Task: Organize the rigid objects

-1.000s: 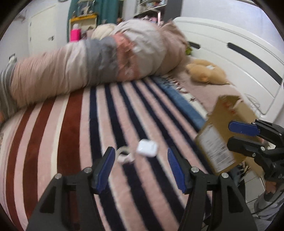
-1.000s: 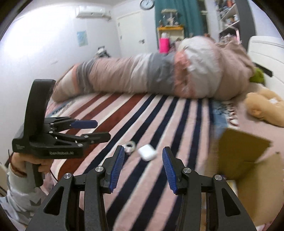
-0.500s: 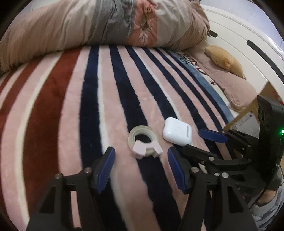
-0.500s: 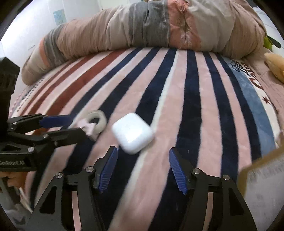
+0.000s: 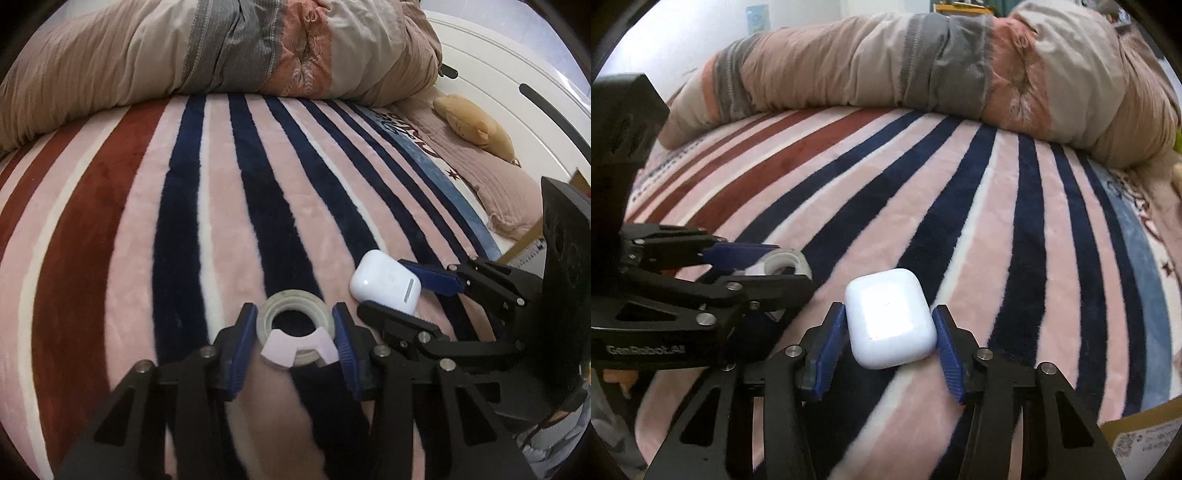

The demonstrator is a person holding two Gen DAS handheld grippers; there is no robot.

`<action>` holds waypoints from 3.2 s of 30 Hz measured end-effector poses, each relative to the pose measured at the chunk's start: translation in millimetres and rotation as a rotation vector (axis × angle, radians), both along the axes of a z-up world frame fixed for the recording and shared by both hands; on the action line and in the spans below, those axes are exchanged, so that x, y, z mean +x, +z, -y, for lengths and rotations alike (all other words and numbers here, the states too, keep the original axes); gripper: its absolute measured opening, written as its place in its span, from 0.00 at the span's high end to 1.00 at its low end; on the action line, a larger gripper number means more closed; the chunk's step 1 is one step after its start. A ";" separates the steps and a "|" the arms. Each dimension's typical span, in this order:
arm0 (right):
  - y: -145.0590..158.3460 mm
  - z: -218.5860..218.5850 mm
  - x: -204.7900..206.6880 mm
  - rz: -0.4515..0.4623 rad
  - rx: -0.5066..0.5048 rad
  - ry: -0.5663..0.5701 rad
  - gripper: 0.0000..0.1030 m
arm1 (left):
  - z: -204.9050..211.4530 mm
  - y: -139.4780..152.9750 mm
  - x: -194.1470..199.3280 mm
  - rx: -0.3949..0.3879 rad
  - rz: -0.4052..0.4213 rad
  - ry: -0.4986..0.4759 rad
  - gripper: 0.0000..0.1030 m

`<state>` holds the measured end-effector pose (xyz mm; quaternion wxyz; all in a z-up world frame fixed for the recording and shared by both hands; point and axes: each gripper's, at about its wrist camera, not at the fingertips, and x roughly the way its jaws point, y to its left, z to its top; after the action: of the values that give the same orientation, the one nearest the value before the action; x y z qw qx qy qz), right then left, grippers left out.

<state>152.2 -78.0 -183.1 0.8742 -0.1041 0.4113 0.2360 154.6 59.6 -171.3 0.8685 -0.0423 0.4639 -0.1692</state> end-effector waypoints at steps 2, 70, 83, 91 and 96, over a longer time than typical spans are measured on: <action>4.0 0.3 -7.8 0.002 -0.001 -0.001 0.58 | -3.4 3.7 -7.6 -0.004 0.004 0.000 0.63; 135.3 247.6 -147.8 0.158 0.181 -0.214 0.35 | 263.6 170.6 -85.6 0.085 0.157 -0.452 0.38; 193.9 247.3 -166.5 0.349 0.229 -0.171 0.00 | 148.4 223.7 -138.1 0.031 0.406 -0.018 0.01; 202.2 245.3 -166.1 0.377 0.323 -0.139 0.00 | 99.3 204.3 -143.9 0.068 0.414 0.194 0.01; 192.7 233.8 -164.3 0.347 0.294 -0.132 0.00 | 97.9 197.8 -143.6 0.067 0.405 0.211 0.01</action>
<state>-12.2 -311.7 9.7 0.9511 0.0123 0.2222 0.2141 10.9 -38.3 26.5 0.9577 -0.0271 0.2786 -0.0669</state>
